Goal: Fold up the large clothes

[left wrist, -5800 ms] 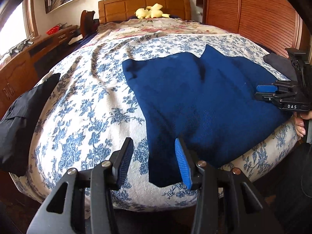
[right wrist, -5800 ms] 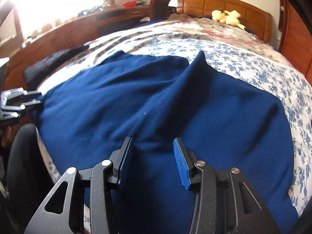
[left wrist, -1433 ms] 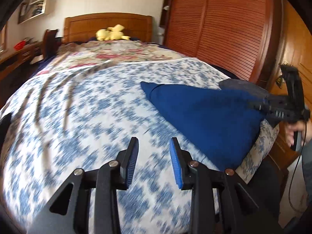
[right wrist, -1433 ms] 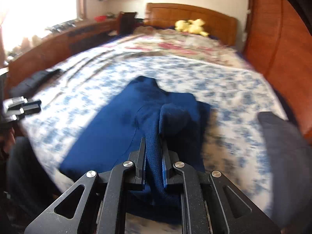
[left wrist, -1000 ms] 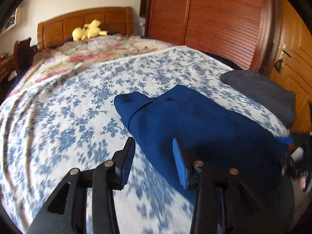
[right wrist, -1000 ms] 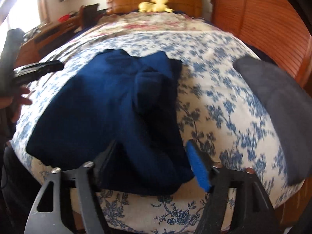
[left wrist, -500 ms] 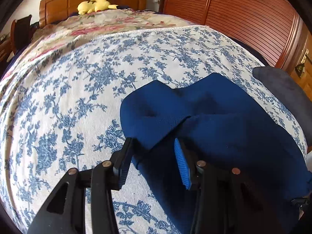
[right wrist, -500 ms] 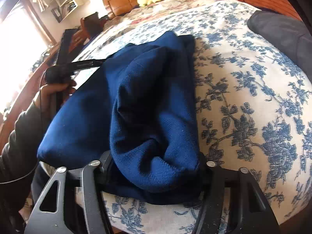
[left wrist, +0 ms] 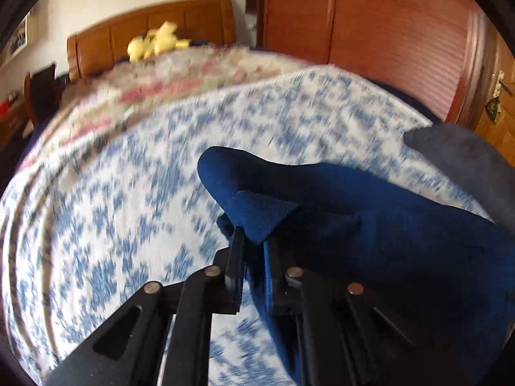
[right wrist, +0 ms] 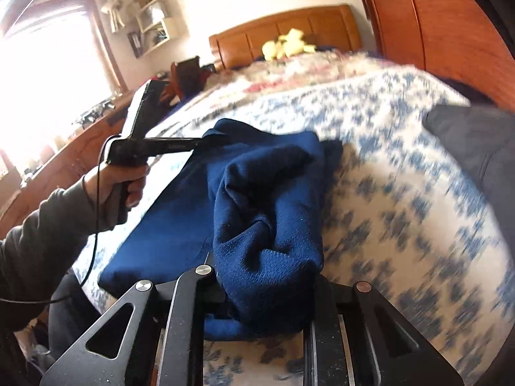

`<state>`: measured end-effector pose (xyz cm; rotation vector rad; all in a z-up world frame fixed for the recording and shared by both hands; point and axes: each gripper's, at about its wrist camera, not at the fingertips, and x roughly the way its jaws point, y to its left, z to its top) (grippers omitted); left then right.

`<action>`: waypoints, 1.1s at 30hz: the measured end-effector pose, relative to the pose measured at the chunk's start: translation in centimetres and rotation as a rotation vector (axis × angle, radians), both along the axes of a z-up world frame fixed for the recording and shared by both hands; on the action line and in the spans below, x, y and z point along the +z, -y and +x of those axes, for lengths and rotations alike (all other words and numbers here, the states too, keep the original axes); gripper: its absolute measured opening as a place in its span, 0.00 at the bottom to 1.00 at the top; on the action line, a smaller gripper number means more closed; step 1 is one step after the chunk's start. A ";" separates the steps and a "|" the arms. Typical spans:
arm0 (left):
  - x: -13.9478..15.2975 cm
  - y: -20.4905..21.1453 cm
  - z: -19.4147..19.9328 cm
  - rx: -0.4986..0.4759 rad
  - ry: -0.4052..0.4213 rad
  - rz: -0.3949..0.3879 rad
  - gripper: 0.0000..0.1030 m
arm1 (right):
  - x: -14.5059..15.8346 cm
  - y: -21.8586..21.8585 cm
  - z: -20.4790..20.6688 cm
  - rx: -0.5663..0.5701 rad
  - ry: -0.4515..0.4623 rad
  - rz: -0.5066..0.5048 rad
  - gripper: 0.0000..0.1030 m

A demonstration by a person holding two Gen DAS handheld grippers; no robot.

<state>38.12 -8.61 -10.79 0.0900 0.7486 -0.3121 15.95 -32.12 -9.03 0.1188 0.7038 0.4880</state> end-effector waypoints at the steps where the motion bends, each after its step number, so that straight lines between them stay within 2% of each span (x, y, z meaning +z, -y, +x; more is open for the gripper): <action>1: 1.1 1.0 -0.1 -0.012 0.027 0.001 0.06 | 1.1 1.0 0.2 -0.008 0.026 -0.016 0.15; 6: 6.5 8.4 0.7 -0.078 0.154 -0.026 0.06 | 6.8 7.8 0.4 -0.092 0.154 -0.112 0.15; 11: 11.8 19.7 2.3 -0.196 0.230 -0.075 0.06 | 12.6 16.0 -0.3 -0.230 0.241 -0.239 0.15; 13: 13.2 23.9 2.6 -0.243 0.255 -0.087 0.06 | 14.0 19.1 -0.5 -0.291 0.255 -0.276 0.15; 17: 14.0 31.2 3.3 -0.331 0.257 -0.122 0.07 | 14.9 25.9 -1.3 -0.450 0.253 -0.346 0.15; 20: 12.5 35.0 3.7 -0.402 0.236 -0.066 0.10 | 12.9 29.3 -1.3 -0.532 0.196 -0.372 0.15; 23: 10.5 36.4 3.9 -0.433 0.145 -0.034 0.13 | 9.5 32.0 -0.9 -0.574 0.085 -0.363 0.17; 24: 10.1 36.2 3.5 -0.430 0.139 -0.032 0.13 | 8.1 32.7 -0.6 -0.593 0.042 -0.362 0.19; 27: 10.8 34.8 0.7 -0.438 0.209 -0.033 0.13 | 6.8 33.5 -0.4 -0.634 0.008 -0.363 0.34; 29: 11.6 33.2 -0.9 -0.455 0.215 -0.025 0.16 | 6.8 33.5 -0.4 -0.651 -0.001 -0.334 0.44; 33: 13.0 29.7 -4.9 -0.480 0.250 -0.016 0.29 | 7.7 32.2 -0.9 -0.668 -0.006 -0.367 0.45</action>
